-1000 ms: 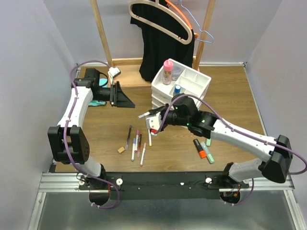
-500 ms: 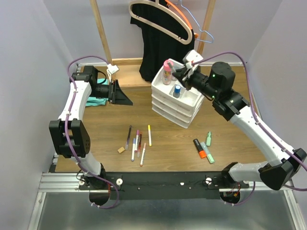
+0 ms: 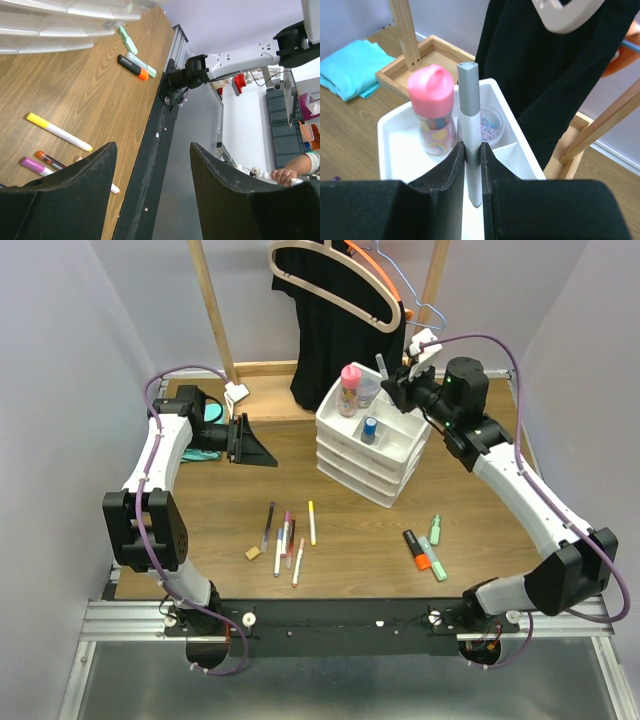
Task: Sort the stationery into containers
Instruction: Place the pen in the storage box, then pick up the pen from the center of the board.
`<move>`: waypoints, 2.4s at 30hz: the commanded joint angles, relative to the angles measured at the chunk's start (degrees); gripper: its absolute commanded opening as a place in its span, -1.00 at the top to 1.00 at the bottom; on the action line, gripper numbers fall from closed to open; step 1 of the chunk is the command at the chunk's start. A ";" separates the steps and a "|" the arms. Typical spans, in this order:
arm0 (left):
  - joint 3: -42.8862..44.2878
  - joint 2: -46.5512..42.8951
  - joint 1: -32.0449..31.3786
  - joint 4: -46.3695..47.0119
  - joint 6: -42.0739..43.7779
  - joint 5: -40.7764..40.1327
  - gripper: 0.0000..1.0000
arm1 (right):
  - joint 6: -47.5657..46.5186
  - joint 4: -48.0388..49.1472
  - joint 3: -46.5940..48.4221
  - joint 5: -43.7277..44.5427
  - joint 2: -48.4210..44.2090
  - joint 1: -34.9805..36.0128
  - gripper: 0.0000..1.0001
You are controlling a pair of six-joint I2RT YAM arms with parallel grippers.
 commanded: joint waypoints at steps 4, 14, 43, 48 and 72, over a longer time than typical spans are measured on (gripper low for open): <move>-2.18 -3.05 0.26 2.39 -1.31 -0.38 -0.37 | 0.43 7.33 -1.60 1.17 3.44 -1.32 0.99; -2.89 -2.61 0.26 3.54 -2.54 -0.73 -0.37 | 0.34 8.74 -2.48 3.45 6.87 -2.81 0.99; -15.10 -8.59 -1.58 20.41 -19.76 -37.28 -0.34 | -15.10 -21.73 1.29 -22.02 -6.41 0.08 -0.04; -17.30 -9.73 -1.67 22.26 -22.40 -42.74 -0.32 | -30.66 -34.05 4.36 -18.26 -3.85 10.01 -0.04; -17.03 -15.52 9.49 20.06 -24.34 -47.85 -0.33 | 7.35 -25.47 14.75 0.98 27.70 27.77 -0.15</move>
